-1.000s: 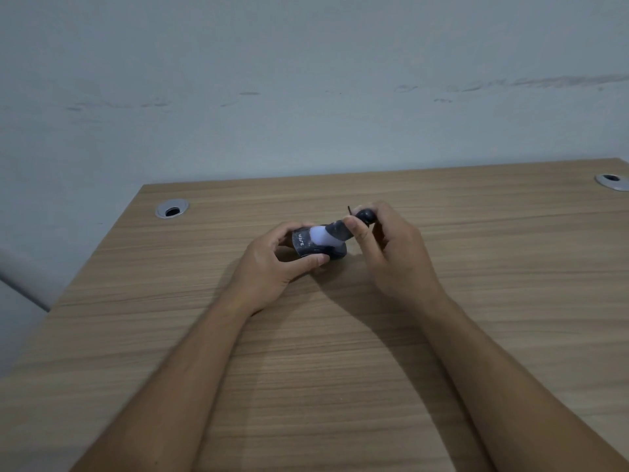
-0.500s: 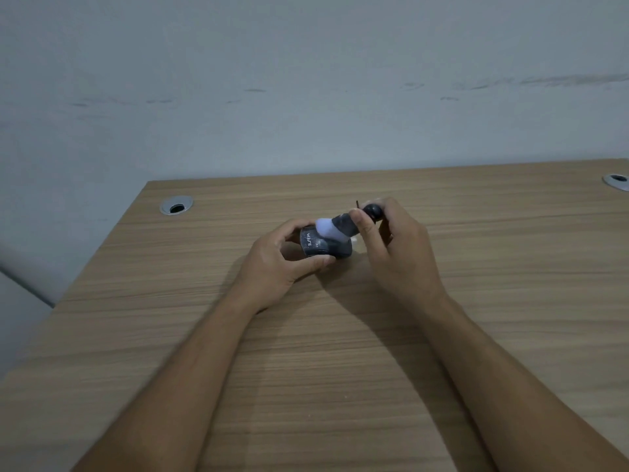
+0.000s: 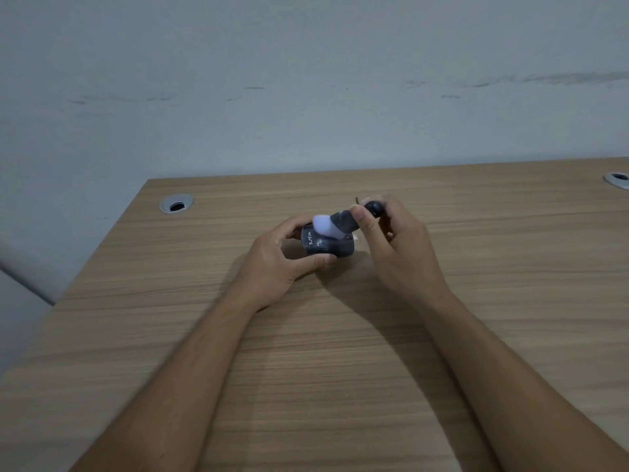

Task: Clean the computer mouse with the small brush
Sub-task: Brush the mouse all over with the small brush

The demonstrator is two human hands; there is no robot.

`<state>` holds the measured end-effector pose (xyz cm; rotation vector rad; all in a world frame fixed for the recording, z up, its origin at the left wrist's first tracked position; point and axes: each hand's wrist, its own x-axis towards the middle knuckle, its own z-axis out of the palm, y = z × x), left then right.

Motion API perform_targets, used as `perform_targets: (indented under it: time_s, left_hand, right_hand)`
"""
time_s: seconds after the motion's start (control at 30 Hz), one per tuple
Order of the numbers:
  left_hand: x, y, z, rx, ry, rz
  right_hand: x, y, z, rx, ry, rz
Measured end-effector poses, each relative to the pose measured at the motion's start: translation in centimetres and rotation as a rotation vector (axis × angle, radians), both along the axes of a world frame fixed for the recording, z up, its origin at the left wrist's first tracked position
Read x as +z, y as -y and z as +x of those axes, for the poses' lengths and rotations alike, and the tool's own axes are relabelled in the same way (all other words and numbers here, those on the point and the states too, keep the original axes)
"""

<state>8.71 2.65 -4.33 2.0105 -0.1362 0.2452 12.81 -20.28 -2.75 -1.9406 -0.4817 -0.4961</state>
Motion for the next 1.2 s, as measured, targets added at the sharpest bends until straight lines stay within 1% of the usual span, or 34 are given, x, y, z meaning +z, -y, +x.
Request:
perform_targets:
  time_s: [0.07, 0.23, 0.33, 0.43, 0.53, 0.67, 0.73, 0.87, 0.93, 1.2]
  left_hand:
    - [-0.1, -0.1, 0.0, 0.010, -0.001, 0.001]
    - [0.0, 0.1, -0.2, 0.000, 0.002, -0.061]
    - [0.4, 0.3, -0.4, -0.001, -0.012, -0.082]
    - [0.7, 0.5, -0.5, -0.007, 0.002, -0.067]
    - [0.7, 0.3, -0.4, 0.013, 0.004, -0.082]
    - [0.7, 0.3, -0.5, 0.008, -0.049, -0.199]
    - [0.8, 0.4, -0.5, 0.006, -0.059, -0.209]
    - [0.9, 0.1, -0.4, 0.020, -0.067, -0.198]
    - [0.7, 0.0, -0.3, 0.041, -0.056, -0.186]
    - [0.3, -0.2, 0.0, -0.010, -0.035, -0.186]
  right_hand:
    - [-0.4, -0.3, 0.1, 0.017, -0.022, -0.046]
    - [-0.9, 1.6, 1.7, -0.124, -0.100, -0.101]
    - [-1.1, 2.2, 1.9, -0.172, -0.104, -0.059]
    - [-0.7, 1.7, 1.4, -0.099, -0.060, 0.008]
    - [-0.8, 0.8, 1.0, -0.010, -0.036, -0.027]
    - [-1.0, 1.1, 1.5, -0.082, -0.099, 0.030]
    - [-0.9, 1.8, 1.6, -0.079, -0.102, 0.042]
    - [-0.4, 2.4, 1.3, 0.064, -0.078, -0.076]
    - [-0.3, 2.4, 1.2, 0.112, -0.077, -0.093]
    - [-0.4, 2.1, 1.8, -0.013, -0.042, -0.014]
